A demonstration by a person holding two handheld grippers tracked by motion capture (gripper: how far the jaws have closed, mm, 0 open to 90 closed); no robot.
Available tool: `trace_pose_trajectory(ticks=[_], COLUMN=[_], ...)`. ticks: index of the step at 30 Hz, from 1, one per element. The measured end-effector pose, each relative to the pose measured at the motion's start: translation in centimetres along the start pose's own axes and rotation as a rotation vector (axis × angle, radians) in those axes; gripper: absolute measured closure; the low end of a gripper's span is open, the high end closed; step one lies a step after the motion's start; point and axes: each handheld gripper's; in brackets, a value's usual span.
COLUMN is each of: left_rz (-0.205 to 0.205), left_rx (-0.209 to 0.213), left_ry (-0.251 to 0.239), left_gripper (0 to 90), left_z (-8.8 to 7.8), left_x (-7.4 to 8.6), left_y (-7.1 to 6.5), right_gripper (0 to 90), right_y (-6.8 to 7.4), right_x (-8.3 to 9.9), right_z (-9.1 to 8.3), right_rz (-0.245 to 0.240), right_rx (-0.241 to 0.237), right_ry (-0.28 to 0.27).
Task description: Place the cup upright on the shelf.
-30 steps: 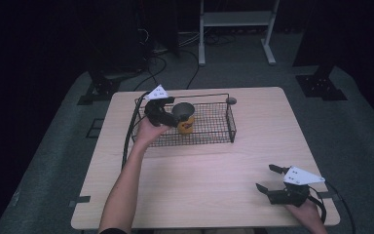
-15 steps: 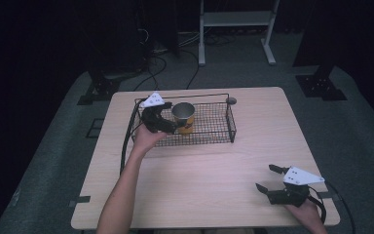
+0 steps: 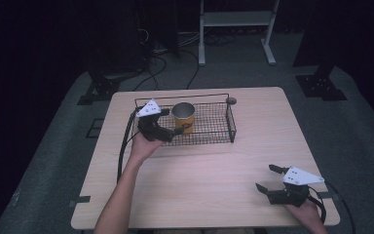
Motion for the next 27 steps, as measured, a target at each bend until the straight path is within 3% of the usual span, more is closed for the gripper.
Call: trace_pose_trajectory(ticks=[27], left_rz=[0.016], left_rx=[0.021], left_ry=[-0.043], left_gripper=[0.0], left_z=[-3.4], left_x=[1.7], left_y=[-2.5], right_gripper=[15.0], right_y=[0.0], right_x=[0.0], right_z=[0.0], right_rz=[0.002], right_rx=[0.005], right_ry=[0.002])
Point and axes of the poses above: each handheld gripper's, and its own axes: z roughly forward along the jaws, x roughly out of its underside, y roughly to its left, and after that the axes turned 15 degrees about -x, right-handed
